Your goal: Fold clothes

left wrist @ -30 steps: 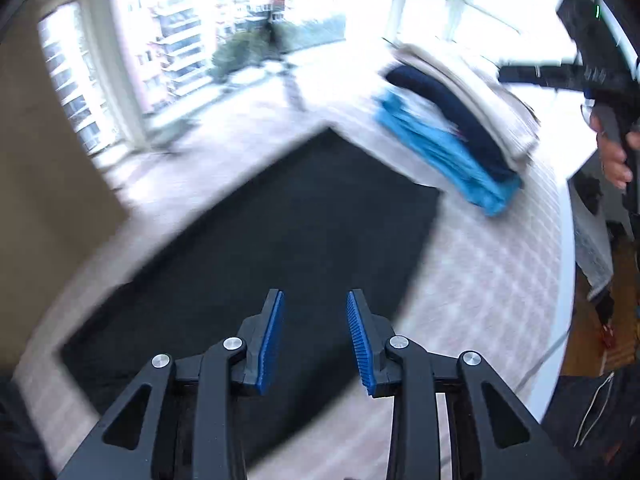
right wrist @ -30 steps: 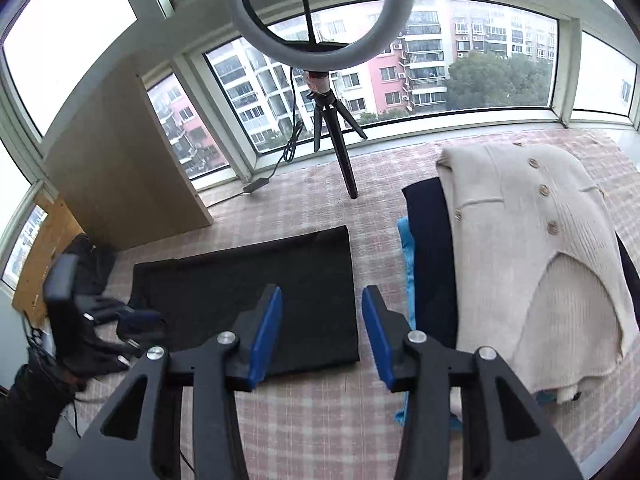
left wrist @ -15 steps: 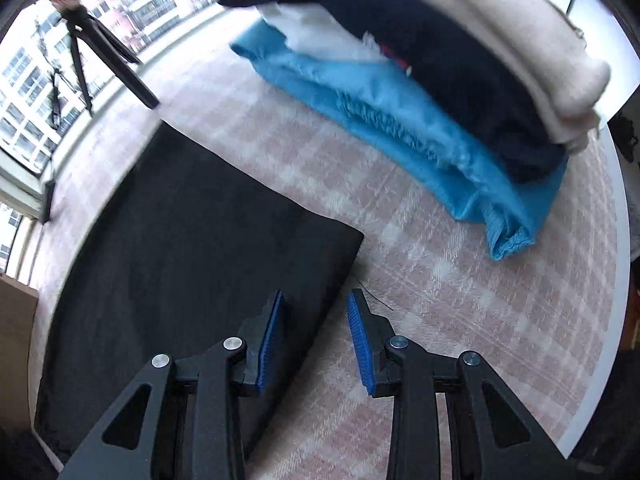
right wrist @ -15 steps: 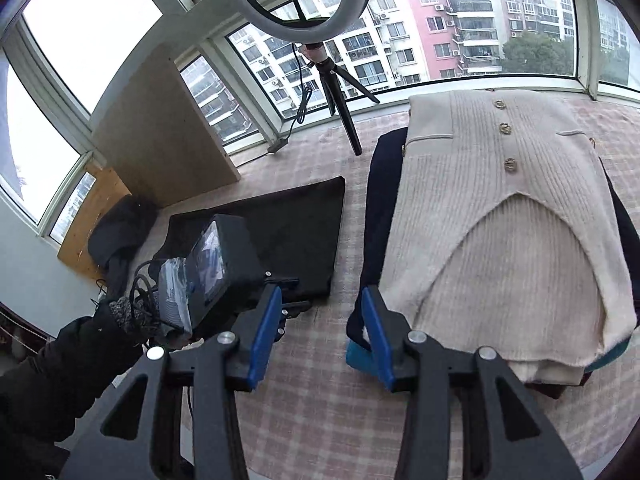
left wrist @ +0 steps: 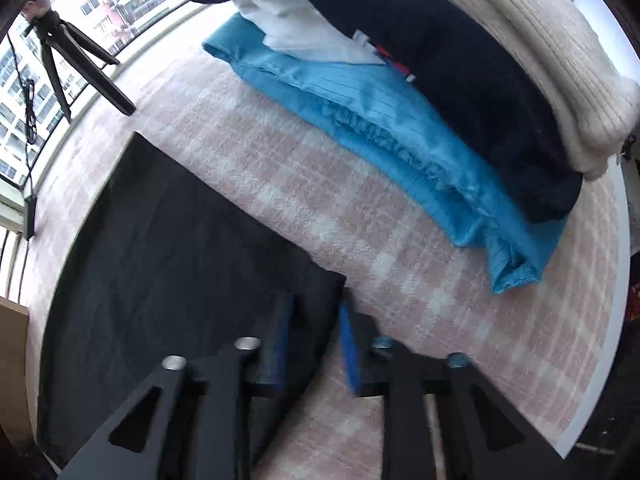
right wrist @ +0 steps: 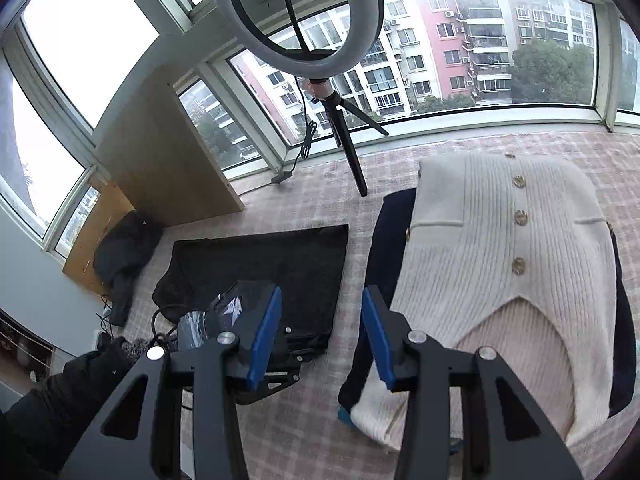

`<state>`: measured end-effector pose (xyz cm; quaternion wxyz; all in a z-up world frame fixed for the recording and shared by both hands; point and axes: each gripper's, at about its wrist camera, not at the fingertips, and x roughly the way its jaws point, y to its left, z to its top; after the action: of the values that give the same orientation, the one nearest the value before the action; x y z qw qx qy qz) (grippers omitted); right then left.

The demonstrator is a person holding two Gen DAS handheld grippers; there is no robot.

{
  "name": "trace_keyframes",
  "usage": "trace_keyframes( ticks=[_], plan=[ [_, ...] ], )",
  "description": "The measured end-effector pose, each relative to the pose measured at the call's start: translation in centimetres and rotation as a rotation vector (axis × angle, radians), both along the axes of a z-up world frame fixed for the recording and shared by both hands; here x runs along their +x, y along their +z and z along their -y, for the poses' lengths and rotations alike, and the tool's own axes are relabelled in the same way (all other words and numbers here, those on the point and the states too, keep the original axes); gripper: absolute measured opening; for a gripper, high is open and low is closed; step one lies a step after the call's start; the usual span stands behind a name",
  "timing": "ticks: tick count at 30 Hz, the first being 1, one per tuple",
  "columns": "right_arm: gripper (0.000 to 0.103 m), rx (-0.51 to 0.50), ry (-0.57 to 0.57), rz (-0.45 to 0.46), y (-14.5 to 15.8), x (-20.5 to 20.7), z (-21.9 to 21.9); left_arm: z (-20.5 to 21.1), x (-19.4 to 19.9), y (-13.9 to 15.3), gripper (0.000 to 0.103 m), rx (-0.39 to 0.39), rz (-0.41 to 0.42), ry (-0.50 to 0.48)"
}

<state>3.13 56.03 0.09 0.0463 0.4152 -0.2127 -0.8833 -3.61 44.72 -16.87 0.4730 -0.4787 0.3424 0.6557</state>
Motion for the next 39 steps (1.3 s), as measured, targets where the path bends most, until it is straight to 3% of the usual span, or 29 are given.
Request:
trace_keyframes(
  ticks=[4, 6, 13, 17, 24, 26, 27, 28, 29, 33, 39],
  plan=[
    [0.044, -0.039, 0.023, -0.014, 1.1, -3.4, 0.6, 1.6, -1.6, 0.8, 0.006, 0.083, 0.064, 0.081],
    [0.052, -0.069, 0.046, 0.000, 0.8, -5.8, 1.4, 2.3, -2.3, 1.2, 0.006, 0.125, 0.096, 0.121],
    [0.053, -0.093, -0.023, 0.206, -6.6, -14.1, 3.9, 6.6, -4.7, 3.1, 0.006, 0.304, 0.152, 0.285],
    [0.053, -0.035, -0.041, 0.352, -12.0, -17.4, 5.2, 7.5, -5.0, 3.2, 0.006, 0.364, 0.163, 0.328],
    [0.053, -0.137, -0.091, 0.499, -18.0, -20.4, 4.7, 8.5, -5.3, 3.4, 0.006, 0.445, 0.200, 0.325],
    [0.052, -0.207, -0.092, 0.529, -19.5, -21.0, 4.8, 9.0, -5.4, 3.6, 0.006, 0.457, 0.198, 0.328],
    [0.046, -0.204, -0.093, 0.511, -19.4, -21.1, 5.0, 9.3, -5.5, 3.6, 0.006, 0.464, 0.201, 0.333],
    [0.033, -0.198, -0.095, 0.490, -19.2, -21.2, 5.1, 9.6, -5.6, 3.6, 0.006, 0.471, 0.203, 0.341],
    [0.005, -0.195, -0.086, 0.478, -19.0, -21.4, 5.4, 10.0, -5.7, 3.6, 0.006, 0.477, 0.202, 0.349],
    [0.005, -0.266, -0.071, 0.399, -17.1, -21.5, 6.7, 12.6, -5.9, 4.6, 0.006, 0.537, 0.202, 0.386],
    [0.004, -0.229, 0.044, 0.250, -9.6, -23.2, 14.2, 20.6, -6.7, 7.1, 0.006, 0.679, 0.171, 0.495]
  ],
)
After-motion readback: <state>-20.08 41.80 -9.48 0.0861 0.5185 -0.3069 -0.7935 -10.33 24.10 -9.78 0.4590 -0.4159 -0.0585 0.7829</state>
